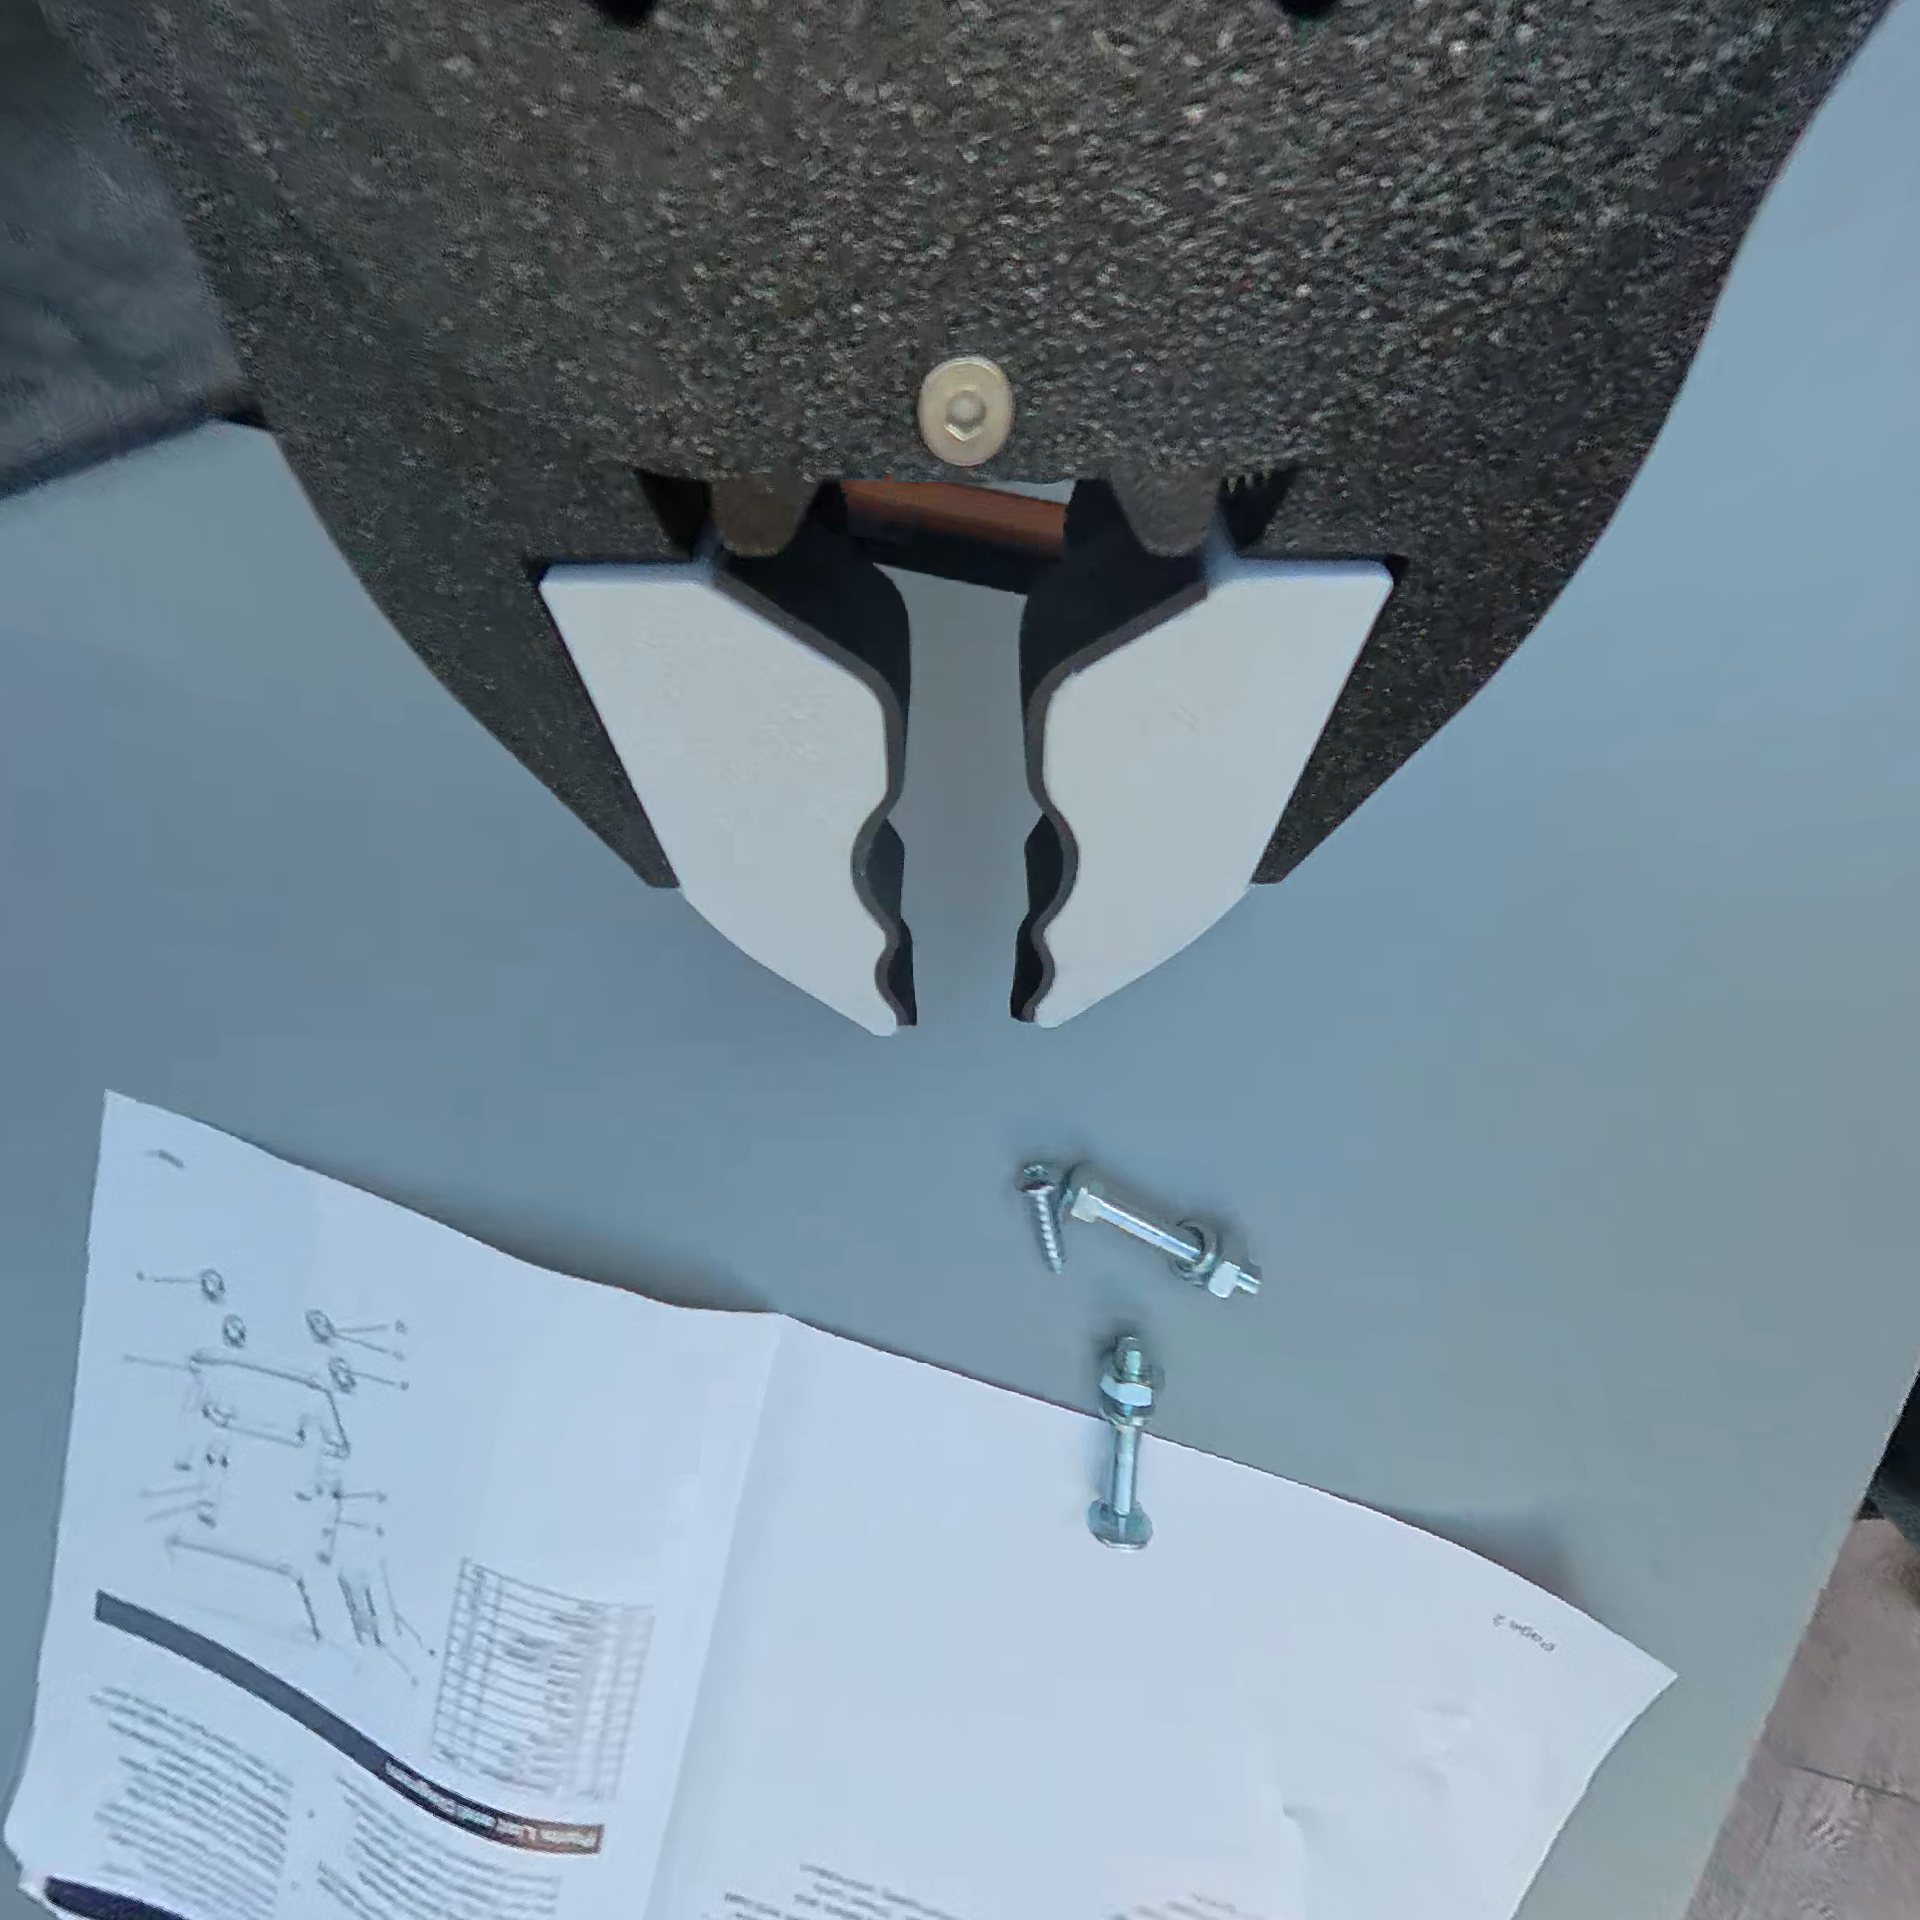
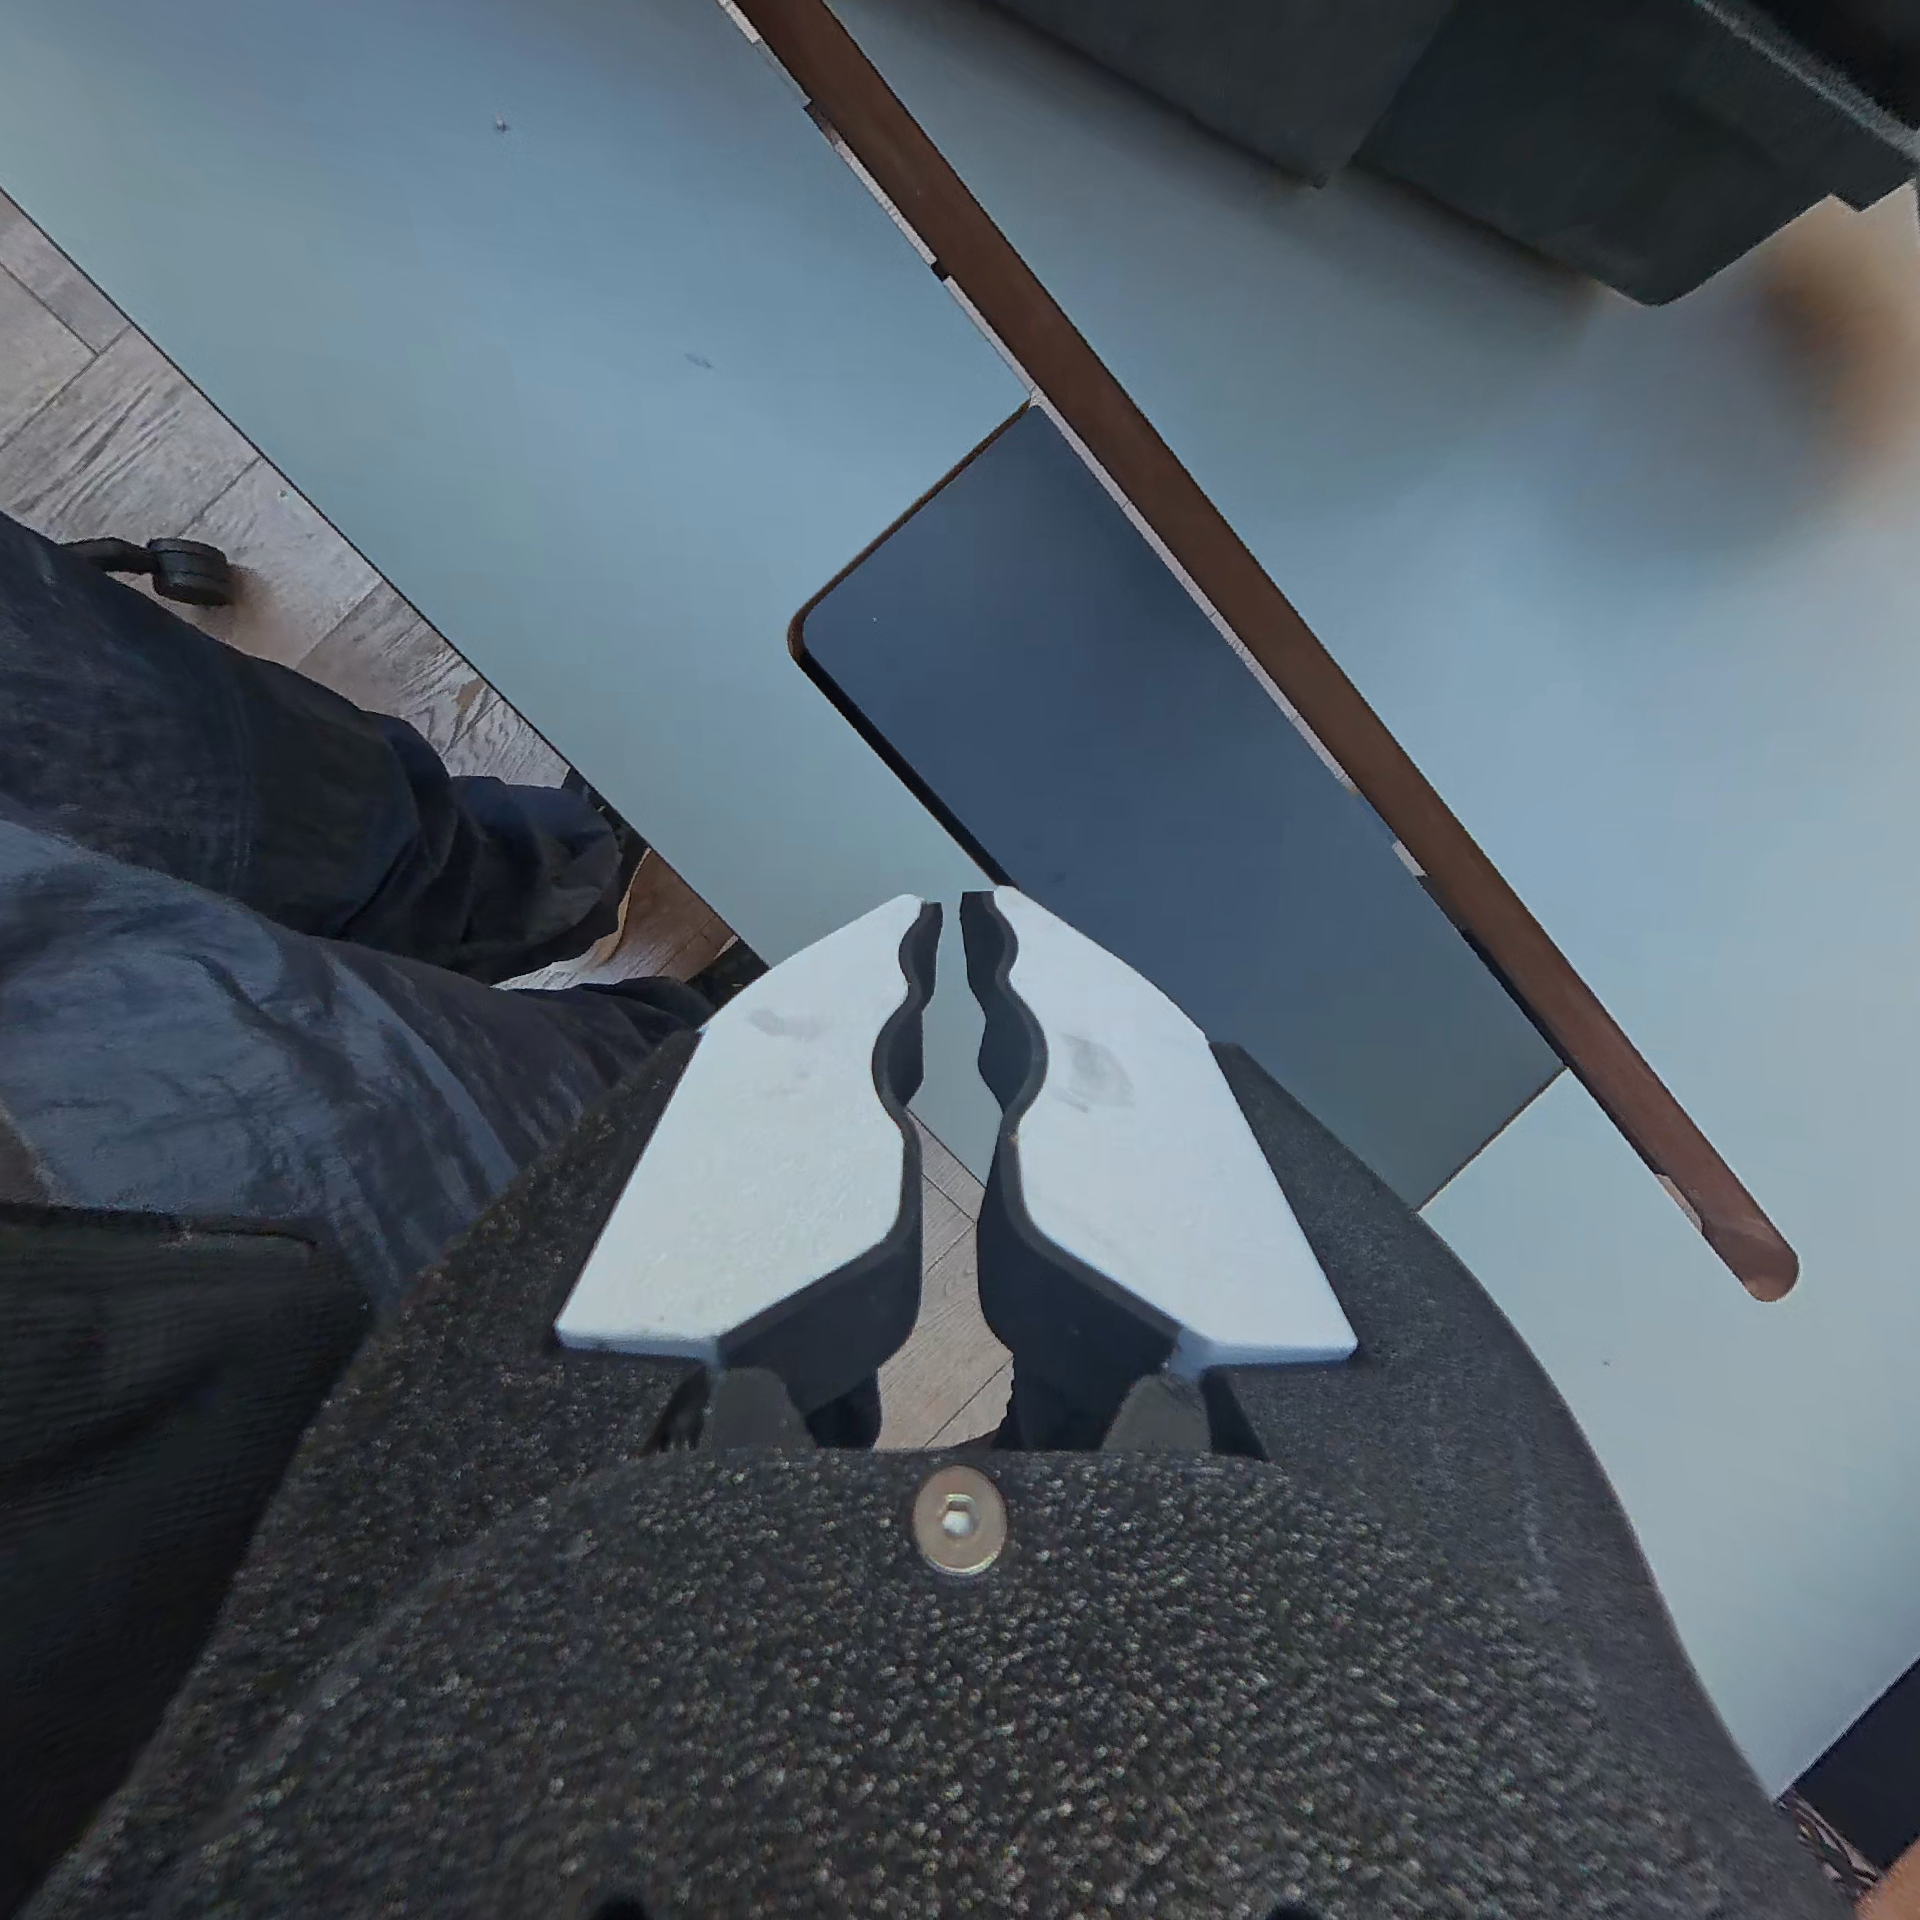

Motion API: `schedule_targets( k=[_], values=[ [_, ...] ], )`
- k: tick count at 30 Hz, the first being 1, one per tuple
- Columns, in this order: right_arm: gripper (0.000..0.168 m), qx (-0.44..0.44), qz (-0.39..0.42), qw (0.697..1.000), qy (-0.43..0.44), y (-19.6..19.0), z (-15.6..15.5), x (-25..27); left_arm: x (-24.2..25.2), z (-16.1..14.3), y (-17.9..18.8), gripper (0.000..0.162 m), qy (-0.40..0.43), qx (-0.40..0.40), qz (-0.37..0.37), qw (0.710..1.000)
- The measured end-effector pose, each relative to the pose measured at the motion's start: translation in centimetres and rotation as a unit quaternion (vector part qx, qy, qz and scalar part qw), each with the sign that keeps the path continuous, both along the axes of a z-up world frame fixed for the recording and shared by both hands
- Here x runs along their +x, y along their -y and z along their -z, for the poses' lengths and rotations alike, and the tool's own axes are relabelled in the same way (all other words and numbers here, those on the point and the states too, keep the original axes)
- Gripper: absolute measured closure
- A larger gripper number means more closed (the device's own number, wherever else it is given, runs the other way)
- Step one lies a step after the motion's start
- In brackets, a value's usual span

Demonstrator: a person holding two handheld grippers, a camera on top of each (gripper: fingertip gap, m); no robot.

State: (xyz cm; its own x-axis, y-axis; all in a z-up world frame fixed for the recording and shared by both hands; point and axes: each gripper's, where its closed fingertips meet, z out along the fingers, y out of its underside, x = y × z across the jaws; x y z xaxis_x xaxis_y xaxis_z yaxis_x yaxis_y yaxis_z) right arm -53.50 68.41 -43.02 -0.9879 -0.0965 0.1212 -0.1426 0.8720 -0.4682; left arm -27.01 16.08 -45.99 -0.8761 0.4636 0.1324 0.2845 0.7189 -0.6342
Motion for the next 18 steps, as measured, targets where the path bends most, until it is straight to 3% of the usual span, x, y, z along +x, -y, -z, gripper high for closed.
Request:
schedule_targets(
  k=[11,18],
  values=[
    [0.163,0.014,0.028,0.999,-0.015,-1.6,-1.2,-0.2,2.3,2.7,7.0,0.141,-0.031,0.066,-0.197,0.978],
    [0.163,0.028,0.054,0.998,-0.018,-3.5,-1.3,0.0,1.8,4.2,7.3,0.129,0.038,0.094,-0.225,0.969]
  ],
)
